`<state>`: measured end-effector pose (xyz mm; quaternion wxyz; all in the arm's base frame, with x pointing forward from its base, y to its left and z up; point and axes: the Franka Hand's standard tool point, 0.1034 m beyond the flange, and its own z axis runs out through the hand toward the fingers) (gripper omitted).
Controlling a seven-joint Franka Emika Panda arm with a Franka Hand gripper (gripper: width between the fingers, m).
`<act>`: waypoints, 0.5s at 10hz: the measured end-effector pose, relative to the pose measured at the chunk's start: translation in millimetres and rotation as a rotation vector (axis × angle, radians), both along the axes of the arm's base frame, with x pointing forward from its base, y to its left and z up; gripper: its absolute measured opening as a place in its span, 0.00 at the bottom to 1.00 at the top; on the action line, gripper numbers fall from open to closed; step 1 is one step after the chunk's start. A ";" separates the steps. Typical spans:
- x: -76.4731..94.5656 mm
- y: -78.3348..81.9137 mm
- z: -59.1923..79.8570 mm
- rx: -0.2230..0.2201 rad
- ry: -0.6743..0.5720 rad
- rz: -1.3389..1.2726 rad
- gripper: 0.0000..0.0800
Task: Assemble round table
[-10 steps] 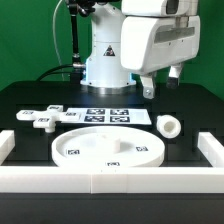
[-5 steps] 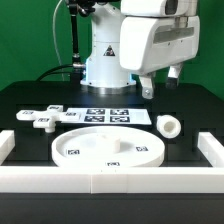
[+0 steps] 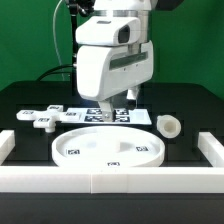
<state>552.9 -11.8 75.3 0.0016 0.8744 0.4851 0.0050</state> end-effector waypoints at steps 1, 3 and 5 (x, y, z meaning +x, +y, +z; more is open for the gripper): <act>-0.2 0.4 -0.5 0.000 0.001 0.002 0.81; -0.6 -10.4 -14.9 0.002 -0.012 0.044 0.81; -3.9 -21.4 -35.1 0.007 -0.013 0.045 0.81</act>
Offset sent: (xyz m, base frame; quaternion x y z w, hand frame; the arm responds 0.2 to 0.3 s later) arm 0.0020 -0.0154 -0.0325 -0.0207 0.0298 -0.0363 0.9987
